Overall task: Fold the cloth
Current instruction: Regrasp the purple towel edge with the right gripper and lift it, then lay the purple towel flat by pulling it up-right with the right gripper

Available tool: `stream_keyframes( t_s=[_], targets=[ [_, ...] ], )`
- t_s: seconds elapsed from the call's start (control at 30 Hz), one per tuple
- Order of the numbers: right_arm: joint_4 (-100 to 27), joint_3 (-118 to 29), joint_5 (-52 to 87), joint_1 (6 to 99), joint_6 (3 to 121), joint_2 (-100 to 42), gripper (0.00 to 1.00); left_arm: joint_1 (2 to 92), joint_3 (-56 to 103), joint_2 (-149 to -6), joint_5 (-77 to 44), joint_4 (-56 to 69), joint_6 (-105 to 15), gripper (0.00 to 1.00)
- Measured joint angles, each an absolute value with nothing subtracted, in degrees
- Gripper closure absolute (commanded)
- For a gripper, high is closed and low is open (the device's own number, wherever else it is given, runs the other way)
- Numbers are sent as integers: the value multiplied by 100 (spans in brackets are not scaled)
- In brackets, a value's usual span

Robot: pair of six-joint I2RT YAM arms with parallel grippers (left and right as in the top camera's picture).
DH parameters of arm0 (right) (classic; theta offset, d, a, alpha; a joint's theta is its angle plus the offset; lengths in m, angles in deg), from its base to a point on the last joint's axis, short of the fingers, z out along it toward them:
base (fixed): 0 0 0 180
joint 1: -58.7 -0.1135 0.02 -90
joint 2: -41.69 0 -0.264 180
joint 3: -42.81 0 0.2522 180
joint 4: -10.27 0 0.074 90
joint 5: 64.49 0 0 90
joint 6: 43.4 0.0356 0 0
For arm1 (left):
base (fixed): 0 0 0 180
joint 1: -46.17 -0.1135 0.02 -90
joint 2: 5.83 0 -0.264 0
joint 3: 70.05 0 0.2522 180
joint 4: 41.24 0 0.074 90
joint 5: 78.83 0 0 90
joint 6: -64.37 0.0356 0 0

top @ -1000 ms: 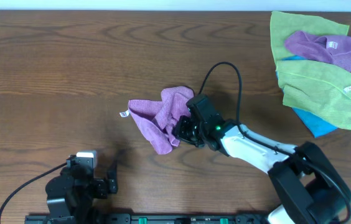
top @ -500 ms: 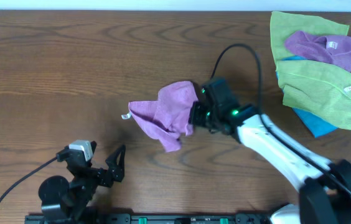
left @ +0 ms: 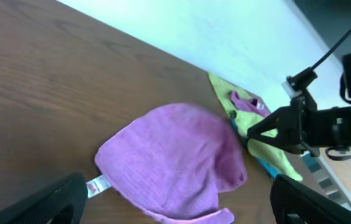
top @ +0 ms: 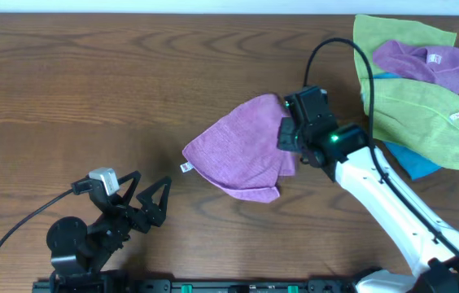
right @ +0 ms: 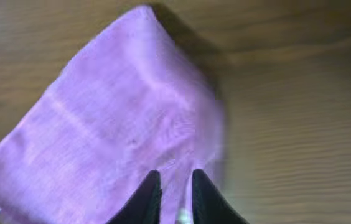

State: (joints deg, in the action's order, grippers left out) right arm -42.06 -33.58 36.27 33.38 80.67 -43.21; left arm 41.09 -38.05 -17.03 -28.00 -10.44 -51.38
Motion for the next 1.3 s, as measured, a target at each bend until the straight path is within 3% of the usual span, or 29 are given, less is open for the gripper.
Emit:
stream_keyframes(
  t_s=[0.23,0.47,0.87,1.17,1.23,1.3],
  targets=[
    [-4140,-3358,4110,3648,8093,-4321,48,4109,-3805,-1703,-2855,-1060,-5270,5],
    [-4809,-3358,3260,3683,8069,-4321,43,4109,-3805,-1705,-2873,-1064,-5283,5],
    [-4140,-3253,2696,3677,8237,-5584,37,4109,-3805,-1710,-2870,-1040,-5283,5],
    [-3832,-3236,2587,3677,8312,-6011,45,4109,-3805,-1710,-2870,-968,-5283,5],
    [-3784,-3236,2582,3677,8327,-6050,56,4111,-3805,-1710,-2870,-961,-5283,5],
    [-3767,-3236,2591,3677,8336,-6120,76,4109,-3805,-1710,-2870,-941,-5283,5]
  ],
)
